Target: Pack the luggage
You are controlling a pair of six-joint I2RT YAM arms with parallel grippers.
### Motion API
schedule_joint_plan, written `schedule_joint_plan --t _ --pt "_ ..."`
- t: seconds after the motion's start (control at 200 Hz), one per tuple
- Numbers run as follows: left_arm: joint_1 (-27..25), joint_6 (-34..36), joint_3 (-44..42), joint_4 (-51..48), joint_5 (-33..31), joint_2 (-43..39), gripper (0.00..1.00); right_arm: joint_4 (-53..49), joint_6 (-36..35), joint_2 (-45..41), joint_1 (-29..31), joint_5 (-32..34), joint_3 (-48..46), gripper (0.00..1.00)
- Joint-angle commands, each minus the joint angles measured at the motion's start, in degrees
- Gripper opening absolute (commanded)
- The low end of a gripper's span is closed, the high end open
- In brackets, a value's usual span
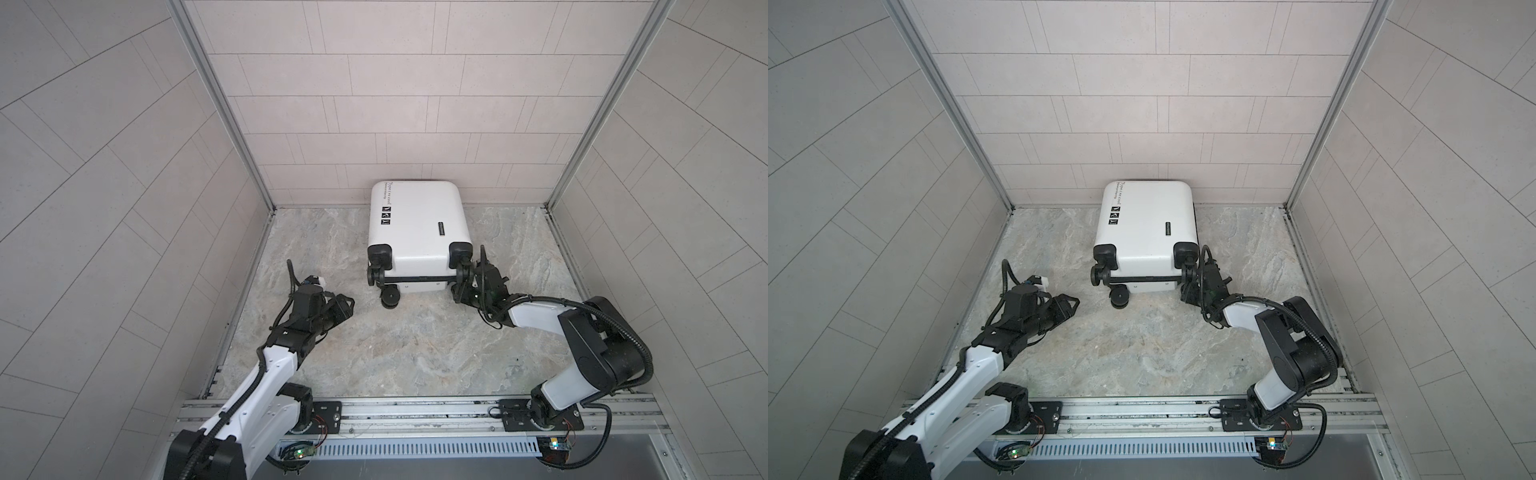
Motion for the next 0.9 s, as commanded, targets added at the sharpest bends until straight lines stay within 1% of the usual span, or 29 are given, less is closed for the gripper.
schedule_joint_plan --t 0.0,0.14,0.25,0.35,0.41,0.58,0.65,0.726,0.811,0.896 --pt "-0.2 -0.49 0.77 -1.17 -0.4 -1.02 0.58 -1.16 0.68 -0.94 0.1 -2.22 -1.52 0.71" --pt "-0.26 -0.53 0.99 -1.17 -0.48 -0.93 0.58 -1.78 0.61 -2.81 0.1 -1.88 -2.82 0.71" --pt "-0.2 -0.52 1.29 -1.18 -0.48 -0.81 0.58 -2.32 0.52 -3.31 0.06 -1.7 -3.12 0.65" --pt "-0.33 -0.46 1.64 -1.38 -0.42 -0.77 0.58 -1.83 0.61 -3.23 0.02 -2.44 -3.4 0.55" --pt "-0.27 -0.44 1.82 -1.48 -0.46 -0.8 0.58 -0.88 1.01 -3.09 -0.07 -3.29 -3.53 0.51" --pt "-0.28 -0.59 2.06 -1.47 -0.31 -0.81 0.58 6.16 4.29 -1.74 -2.2 -9.49 -5.43 0.46" --pt "-0.28 -0.68 2.09 -1.44 -0.2 -0.73 0.58 7.8 5.24 -0.59 -3.17 -11.2 -5.87 0.47" --pt "-0.32 -0.69 2.09 -1.44 -0.2 -0.63 0.58 7.99 5.5 0.4 -4.21 -11.6 -6.69 0.57" --pt "-0.31 -0.84 2.09 -1.22 -0.22 -0.58 0.58 9.64 6.16 1.03 -6.07 -12.33 -8.57 0.65" --pt "-0.36 -0.92 2.39 -0.92 -0.25 -0.33 0.58 11.42 6.66 1.21 -8.56 -13.85 -10.6 0.67"
